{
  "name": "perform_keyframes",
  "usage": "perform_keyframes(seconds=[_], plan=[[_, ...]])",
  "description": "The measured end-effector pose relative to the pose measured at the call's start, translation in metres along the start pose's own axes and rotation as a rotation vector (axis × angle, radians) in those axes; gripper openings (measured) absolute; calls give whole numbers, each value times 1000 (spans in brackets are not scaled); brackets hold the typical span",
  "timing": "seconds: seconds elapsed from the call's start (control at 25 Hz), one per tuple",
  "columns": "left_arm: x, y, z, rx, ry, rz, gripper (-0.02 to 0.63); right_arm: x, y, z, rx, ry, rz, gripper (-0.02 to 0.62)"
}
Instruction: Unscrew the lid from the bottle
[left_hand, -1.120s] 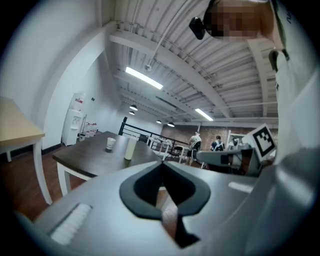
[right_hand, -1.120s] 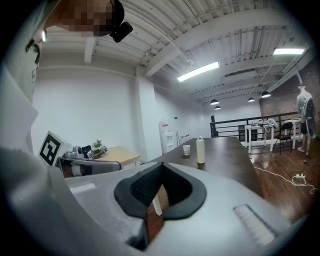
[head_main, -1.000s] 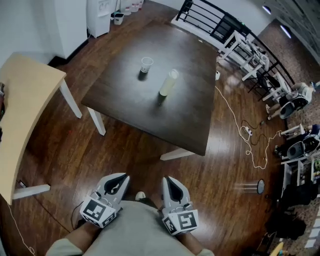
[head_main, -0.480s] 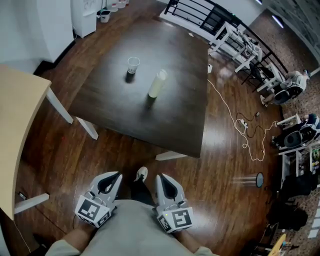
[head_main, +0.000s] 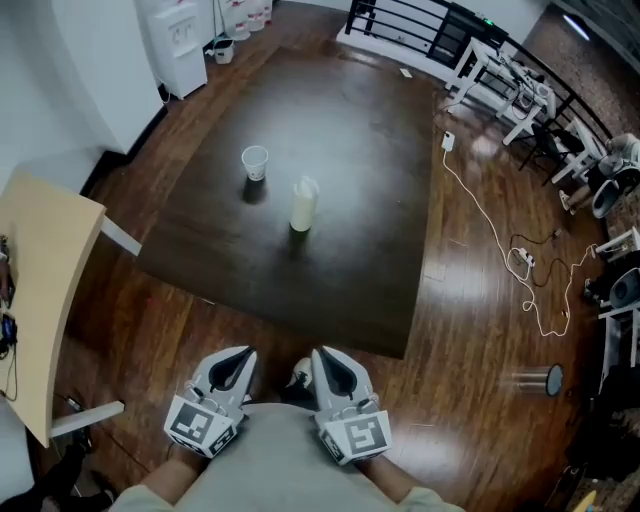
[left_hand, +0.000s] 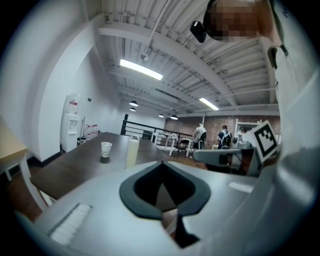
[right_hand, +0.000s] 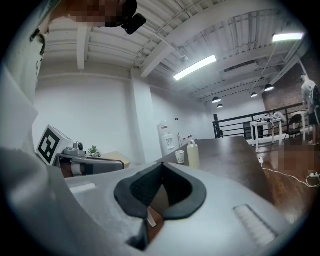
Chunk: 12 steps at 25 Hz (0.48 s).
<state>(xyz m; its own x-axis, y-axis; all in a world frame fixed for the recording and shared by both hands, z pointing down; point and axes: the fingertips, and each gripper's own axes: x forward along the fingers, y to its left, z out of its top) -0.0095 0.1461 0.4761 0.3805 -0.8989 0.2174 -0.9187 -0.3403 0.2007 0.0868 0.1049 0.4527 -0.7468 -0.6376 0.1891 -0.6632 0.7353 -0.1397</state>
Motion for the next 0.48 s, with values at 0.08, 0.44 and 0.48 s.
perform_keyframes(seconds=[0.08, 0.44, 0.48], plan=[[7, 3, 2, 0, 15, 10, 2, 6, -4, 6, 8, -16, 13, -2], [43, 14, 16, 3, 41, 10, 2, 21, -47, 12, 18, -7, -26, -2], [47, 19, 17, -4, 42, 6, 2, 24, -48, 15, 18, -2, -33, -2]])
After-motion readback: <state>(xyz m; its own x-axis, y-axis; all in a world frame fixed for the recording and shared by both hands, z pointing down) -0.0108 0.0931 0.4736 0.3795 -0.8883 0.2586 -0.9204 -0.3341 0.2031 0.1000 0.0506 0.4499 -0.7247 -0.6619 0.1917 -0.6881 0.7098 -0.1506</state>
